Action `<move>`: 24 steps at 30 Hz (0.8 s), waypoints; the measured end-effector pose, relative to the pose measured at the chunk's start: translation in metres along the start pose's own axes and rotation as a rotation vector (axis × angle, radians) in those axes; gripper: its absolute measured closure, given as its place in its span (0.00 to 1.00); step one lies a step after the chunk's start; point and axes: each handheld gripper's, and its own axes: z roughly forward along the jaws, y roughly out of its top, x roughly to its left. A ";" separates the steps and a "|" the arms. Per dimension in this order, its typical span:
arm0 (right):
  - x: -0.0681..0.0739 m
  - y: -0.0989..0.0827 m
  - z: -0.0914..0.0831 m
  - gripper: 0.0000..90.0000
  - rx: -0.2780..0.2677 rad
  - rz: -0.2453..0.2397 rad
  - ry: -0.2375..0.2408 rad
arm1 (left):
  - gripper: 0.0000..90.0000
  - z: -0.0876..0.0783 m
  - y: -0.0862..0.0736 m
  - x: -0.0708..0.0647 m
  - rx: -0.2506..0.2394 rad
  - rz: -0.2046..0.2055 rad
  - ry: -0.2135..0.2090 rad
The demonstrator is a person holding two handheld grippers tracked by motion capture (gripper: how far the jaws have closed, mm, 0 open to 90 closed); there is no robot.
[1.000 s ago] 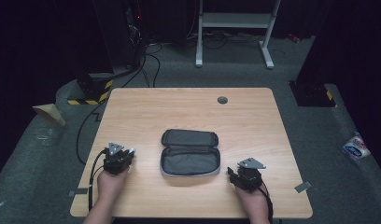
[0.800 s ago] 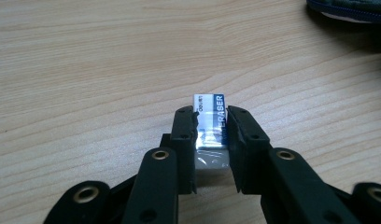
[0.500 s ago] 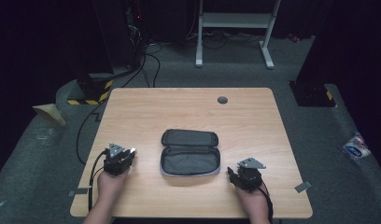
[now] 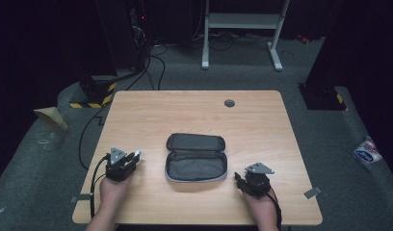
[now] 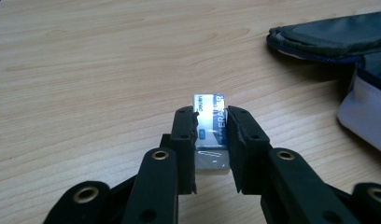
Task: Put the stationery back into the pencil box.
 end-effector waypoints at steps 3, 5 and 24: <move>0.000 0.000 0.000 0.51 0.001 0.000 0.001 | 0.81 -0.002 0.002 -0.001 -0.009 0.009 -0.001; 0.000 0.000 0.000 0.51 0.001 0.000 0.001 | 0.81 -0.005 0.003 -0.003 -0.025 0.009 -0.007; 0.000 0.000 0.000 0.51 0.001 0.000 0.001 | 0.81 -0.029 0.014 -0.008 -0.126 0.020 -0.016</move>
